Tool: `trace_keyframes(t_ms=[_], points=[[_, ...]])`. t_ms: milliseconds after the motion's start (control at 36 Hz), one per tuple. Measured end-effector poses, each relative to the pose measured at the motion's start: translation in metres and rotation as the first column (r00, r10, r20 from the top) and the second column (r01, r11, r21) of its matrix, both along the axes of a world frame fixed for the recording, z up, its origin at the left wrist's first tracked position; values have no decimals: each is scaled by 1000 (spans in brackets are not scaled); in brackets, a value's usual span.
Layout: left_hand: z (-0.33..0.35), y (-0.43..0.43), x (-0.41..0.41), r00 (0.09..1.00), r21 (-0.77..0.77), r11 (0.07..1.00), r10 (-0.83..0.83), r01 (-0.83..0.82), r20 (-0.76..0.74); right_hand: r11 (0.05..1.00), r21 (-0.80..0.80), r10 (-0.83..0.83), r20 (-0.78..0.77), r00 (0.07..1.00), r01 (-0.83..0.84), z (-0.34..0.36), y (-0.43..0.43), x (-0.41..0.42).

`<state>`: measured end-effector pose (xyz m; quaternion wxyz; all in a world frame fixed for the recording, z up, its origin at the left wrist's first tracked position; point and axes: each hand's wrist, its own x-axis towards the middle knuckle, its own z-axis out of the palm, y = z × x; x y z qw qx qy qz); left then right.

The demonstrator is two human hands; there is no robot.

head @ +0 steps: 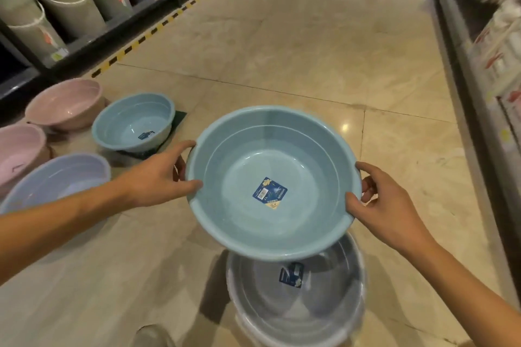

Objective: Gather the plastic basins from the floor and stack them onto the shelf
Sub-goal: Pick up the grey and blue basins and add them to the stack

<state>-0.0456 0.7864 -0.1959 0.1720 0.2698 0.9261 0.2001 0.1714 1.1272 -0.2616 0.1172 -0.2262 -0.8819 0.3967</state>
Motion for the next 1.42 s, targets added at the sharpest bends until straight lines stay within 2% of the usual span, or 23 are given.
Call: trace_keyframes(t_ms=[194, 278, 500, 778, 1028, 1278, 1417], points=[[-33, -2, 49, 999, 44, 999, -14, 13, 30, 999, 42, 14, 106, 994, -19, -23, -2, 55], [-38, 6, 57, 1000, 104, 994, 14, -16, 25, 999, 54, -4, 108, 994, -2, -22, 6, 59], [-73, 4, 95, 1000, 140, 990, 22, -24, 12, 995, 94, -42, 150, 988, 28, -33, 1, 93], [-121, -18, 142, 996, 35, 999, -15, 12, 88, 998, 68, 0, 203, 979, -14, -78, -23, 134], [-165, -19, 155, 989, 7, 1000, -9, 8, 150, 999, 24, 30, 278, 960, -38, -123, -23, 148], [-178, -10, 152, 989, -71, 997, -32, 43, 143, 1000, -6, 11, 304, 953, -10, -152, -27, 143], [-187, -6, 153, 994, -115, 993, 20, -8, 105, 1000, 24, -25, 325, 945, 18, -165, -30, 140]])
